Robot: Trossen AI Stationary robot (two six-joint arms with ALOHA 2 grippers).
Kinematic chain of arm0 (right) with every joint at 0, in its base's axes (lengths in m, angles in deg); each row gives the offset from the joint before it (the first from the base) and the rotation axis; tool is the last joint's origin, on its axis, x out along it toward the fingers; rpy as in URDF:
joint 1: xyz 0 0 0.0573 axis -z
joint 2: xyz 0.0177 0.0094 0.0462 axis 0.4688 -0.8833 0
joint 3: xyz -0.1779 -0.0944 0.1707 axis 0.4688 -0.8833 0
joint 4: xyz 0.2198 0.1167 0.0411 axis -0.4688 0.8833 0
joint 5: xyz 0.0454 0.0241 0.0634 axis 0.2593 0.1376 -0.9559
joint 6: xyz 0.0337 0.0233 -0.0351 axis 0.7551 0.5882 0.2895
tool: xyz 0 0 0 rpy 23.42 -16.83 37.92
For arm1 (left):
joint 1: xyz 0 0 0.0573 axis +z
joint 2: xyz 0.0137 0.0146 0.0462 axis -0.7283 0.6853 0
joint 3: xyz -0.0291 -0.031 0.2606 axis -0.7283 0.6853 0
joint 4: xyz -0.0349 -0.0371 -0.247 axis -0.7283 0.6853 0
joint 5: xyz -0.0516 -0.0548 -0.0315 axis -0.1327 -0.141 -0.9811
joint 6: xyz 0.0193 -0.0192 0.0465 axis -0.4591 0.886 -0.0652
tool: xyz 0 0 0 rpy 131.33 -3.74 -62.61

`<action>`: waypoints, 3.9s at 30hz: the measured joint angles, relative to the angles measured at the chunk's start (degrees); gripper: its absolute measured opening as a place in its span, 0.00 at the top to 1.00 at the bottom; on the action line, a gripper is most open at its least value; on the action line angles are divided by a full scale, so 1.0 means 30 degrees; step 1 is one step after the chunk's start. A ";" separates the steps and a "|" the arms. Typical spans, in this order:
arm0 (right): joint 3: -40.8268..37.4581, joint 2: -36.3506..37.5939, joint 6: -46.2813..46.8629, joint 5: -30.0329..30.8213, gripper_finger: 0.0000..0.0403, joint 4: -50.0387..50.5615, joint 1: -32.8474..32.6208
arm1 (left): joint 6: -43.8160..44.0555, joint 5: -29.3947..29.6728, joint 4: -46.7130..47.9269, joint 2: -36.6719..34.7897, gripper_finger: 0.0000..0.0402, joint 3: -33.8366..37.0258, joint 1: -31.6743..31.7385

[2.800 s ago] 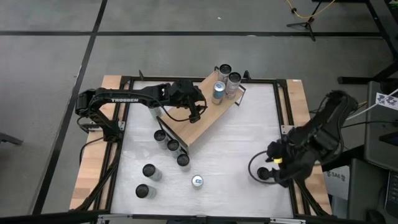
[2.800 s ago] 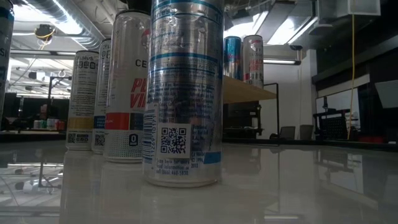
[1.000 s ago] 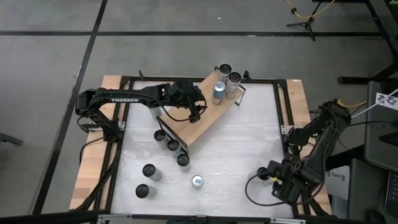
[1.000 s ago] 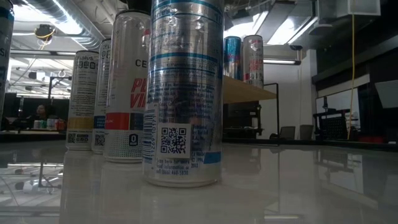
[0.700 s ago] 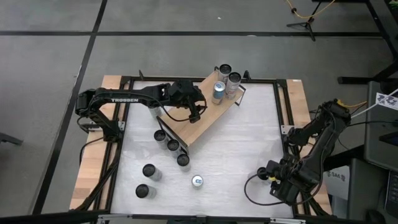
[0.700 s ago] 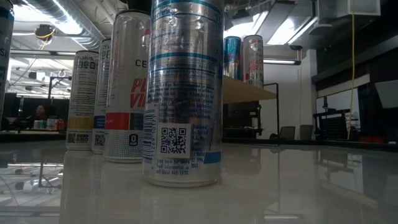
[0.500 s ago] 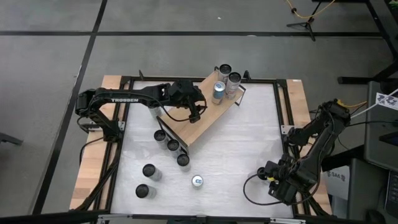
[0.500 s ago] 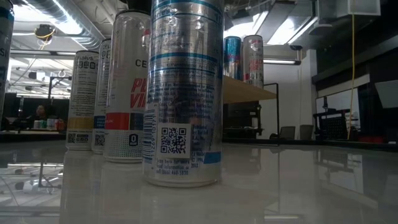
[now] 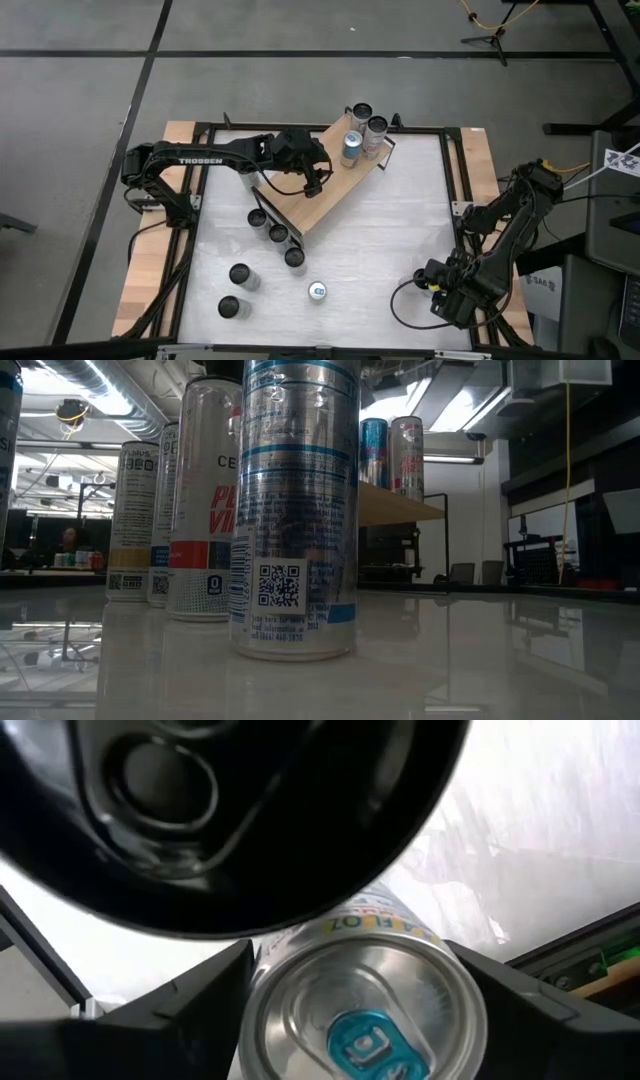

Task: Place canned beverage on shelf
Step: Put the blue soda can on the shelf aligned with the other blue soda can

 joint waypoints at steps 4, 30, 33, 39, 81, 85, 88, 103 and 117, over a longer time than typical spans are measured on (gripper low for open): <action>0.0000 0.0000 -0.0007 0.0011 0.30 0.0002 0.0000 | -0.0007 0.0000 0.0000 0.0000 0.59 0.0000 0.0002; 0.3251 0.0321 -0.2528 -0.1705 0.44 0.6155 0.2434 | -0.0015 0.0000 -0.0022 0.0000 0.59 0.0000 0.0003; 0.4266 0.0348 -0.3226 -0.1249 0.44 0.7761 0.2899 | -0.0015 0.0000 -0.0022 0.0000 0.59 0.0000 -0.0001; 0.5493 0.1328 -0.5158 0.1301 0.44 0.7623 0.4217 | -0.0007 0.0000 -0.0046 0.0000 0.59 0.0000 0.0000; 0.7110 0.2273 -0.7825 -0.1049 0.42 0.1735 1.9205 | 0.0469 0.4850 -0.2109 0.0000 0.59 0.0000 0.0057; 0.7111 0.2266 -0.7938 -0.1056 0.42 0.1407 1.9271 | 0.0902 0.5075 -0.2113 0.0000 0.59 0.0000 0.0057; 0.7111 0.2266 -0.7949 -0.1056 0.42 0.1421 1.9271 | 0.0384 0.4814 -0.2113 0.0000 0.59 0.0000 0.0057; 0.7111 0.2266 -0.7970 -0.1413 0.42 0.1419 1.9256 | -0.0189 -0.2305 -0.2113 0.0000 0.54 0.0000 0.0057; 0.7118 0.2259 -0.7262 -0.1416 0.42 0.0524 1.9256 | -0.0022 -0.2579 -0.2756 0.0298 0.19 0.0000 -0.1509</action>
